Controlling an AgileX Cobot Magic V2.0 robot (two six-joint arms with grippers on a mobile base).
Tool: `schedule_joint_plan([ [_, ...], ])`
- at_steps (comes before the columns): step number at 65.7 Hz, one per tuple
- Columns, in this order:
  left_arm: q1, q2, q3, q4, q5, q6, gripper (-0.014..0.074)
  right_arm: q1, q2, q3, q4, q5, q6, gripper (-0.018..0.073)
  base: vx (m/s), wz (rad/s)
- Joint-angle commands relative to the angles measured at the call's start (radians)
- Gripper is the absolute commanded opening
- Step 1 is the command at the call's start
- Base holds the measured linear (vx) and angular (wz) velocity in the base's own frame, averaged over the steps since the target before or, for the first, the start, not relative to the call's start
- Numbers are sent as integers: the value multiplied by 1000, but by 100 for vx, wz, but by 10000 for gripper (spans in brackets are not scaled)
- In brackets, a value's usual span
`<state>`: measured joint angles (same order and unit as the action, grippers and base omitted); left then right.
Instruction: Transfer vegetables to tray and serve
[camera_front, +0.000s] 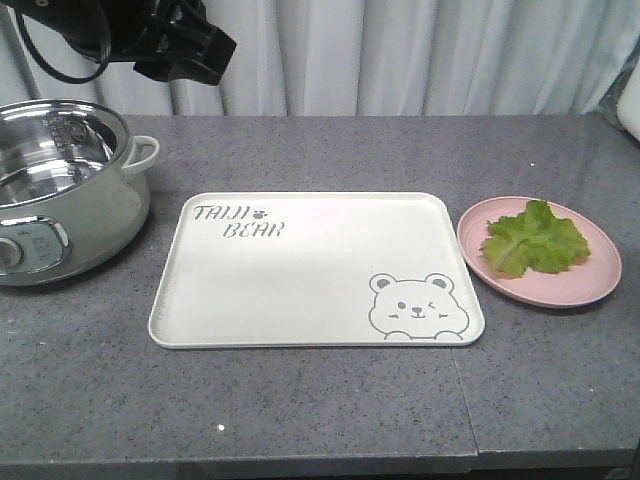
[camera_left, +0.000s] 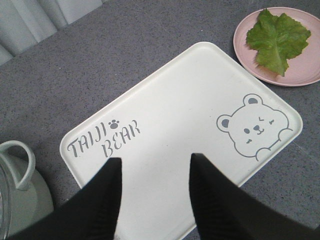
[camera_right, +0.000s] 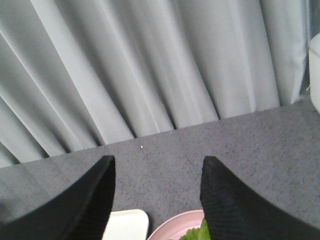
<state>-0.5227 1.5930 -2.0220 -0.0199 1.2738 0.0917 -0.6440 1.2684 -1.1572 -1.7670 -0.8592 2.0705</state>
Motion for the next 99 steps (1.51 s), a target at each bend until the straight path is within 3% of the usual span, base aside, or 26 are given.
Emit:
schedule_joint_plan([
  [1,-3,-35,-26,-4,-25,-8,302,-6,29,-34,16,-8,7,370,0,0],
  [29,-3,-35,-26,-4,-25,-8,302,-5,322,-34,16,-1,-10,370,0,0],
  [51,-3,-35,-26,-4,-25,-8,302,23,539,-31,16,7,-122,370,0,0],
  [99,-3,-35,-26,-4,-25,-8,302,121,619,-31,16,104,-174,367,0,0],
])
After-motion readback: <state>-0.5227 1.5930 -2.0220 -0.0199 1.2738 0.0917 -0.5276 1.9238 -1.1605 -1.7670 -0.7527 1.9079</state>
